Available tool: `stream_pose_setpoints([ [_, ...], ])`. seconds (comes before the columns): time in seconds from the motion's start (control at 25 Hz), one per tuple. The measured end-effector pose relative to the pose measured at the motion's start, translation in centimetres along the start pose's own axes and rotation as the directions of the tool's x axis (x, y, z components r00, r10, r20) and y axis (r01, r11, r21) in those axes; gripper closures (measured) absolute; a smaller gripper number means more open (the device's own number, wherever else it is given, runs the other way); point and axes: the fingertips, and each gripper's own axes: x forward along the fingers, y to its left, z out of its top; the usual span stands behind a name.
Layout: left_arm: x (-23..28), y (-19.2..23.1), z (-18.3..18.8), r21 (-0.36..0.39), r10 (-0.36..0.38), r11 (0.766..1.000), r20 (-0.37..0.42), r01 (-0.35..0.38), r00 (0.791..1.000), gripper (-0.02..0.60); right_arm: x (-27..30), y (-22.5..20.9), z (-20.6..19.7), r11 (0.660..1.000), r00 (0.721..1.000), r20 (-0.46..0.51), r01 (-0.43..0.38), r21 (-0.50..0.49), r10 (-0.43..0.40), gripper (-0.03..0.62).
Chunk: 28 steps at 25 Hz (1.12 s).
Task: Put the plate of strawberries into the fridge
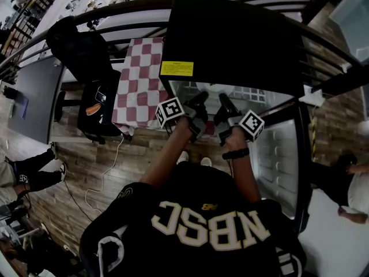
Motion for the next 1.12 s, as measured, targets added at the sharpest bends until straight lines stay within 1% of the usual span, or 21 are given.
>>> stream_pose_setpoints([
  [0.16, 0.0, 0.0, -0.1, 0.002, 0.007, 1.000, -0.001, -0.007, 1.000, 0.546, 0.0, -0.1, -0.2, 0.998, 0.999, -0.039, 0.035, -0.043, -0.037, 0.553],
  [0.32, -0.1, 0.2, -0.3, 0.001, 0.017, 1.000, -0.005, -0.017, 1.000, 0.546, 0.2, 0.0, 0.0, 0.998, 0.999, -0.045, 0.025, -0.057, -0.028, 0.553],
  [0.52, -0.1, 0.2, -0.5, 0.039, 0.020, 0.999, -0.018, -0.019, 1.000, 0.545, -0.1, 0.0, -0.2, 0.996, 0.998, -0.050, 0.040, -0.084, -0.044, 0.549],
  [0.6, -0.2, 0.3, -0.7, 0.059, 0.032, 0.998, -0.021, -0.031, 0.999, 0.545, -0.1, 0.1, -0.2, 0.995, 0.998, -0.061, 0.017, -0.102, -0.024, 0.528],
  [0.72, -0.4, 0.6, -0.7, 0.066, 0.048, 0.997, -0.017, -0.047, 0.999, 0.537, -0.2, 0.5, -0.6, 0.992, 0.996, -0.080, 0.015, -0.126, -0.025, 0.466],
  [0.8, -0.6, 0.7, -0.8, 0.066, 0.053, 0.997, -0.019, -0.051, 0.998, 0.486, -0.2, 0.7, -0.8, 0.988, 0.995, -0.094, 0.014, -0.154, -0.029, 0.414],
  [0.84, -0.8, 0.7, -0.9, 0.066, 0.054, 0.996, -0.020, -0.053, 0.998, 0.466, -0.4, 0.5, -0.9, 0.987, 0.994, -0.097, 0.026, -0.159, -0.042, 0.372],
  [0.88, -0.9, 0.7, -1.0, 0.066, 0.055, 0.996, -0.022, -0.053, 0.998, 0.460, -0.7, 0.4, -0.9, 0.987, 0.994, -0.095, 0.041, -0.155, -0.056, 0.358],
  [0.96, -1.4, 0.7, -1.2, 0.071, 0.055, 0.996, -0.025, -0.053, 0.998, 0.457, -1.7, 0.3, -1.0, 0.990, 0.994, -0.078, 0.063, -0.130, -0.073, 0.356],
  [1.04, -2.1, 0.6, -1.5, 0.086, 0.054, 0.995, -0.029, -0.051, 0.998, 0.457, -2.6, 0.3, -0.9, 0.990, 0.996, -0.063, 0.057, -0.128, -0.066, 0.358],
  [1.12, -2.8, 0.1, -1.8, 0.113, 0.042, 0.993, -0.038, -0.038, 0.998, 0.457, -3.4, 0.8, -0.7, 0.980, 0.997, -0.047, 0.050, -0.192, -0.060, 0.358],
])
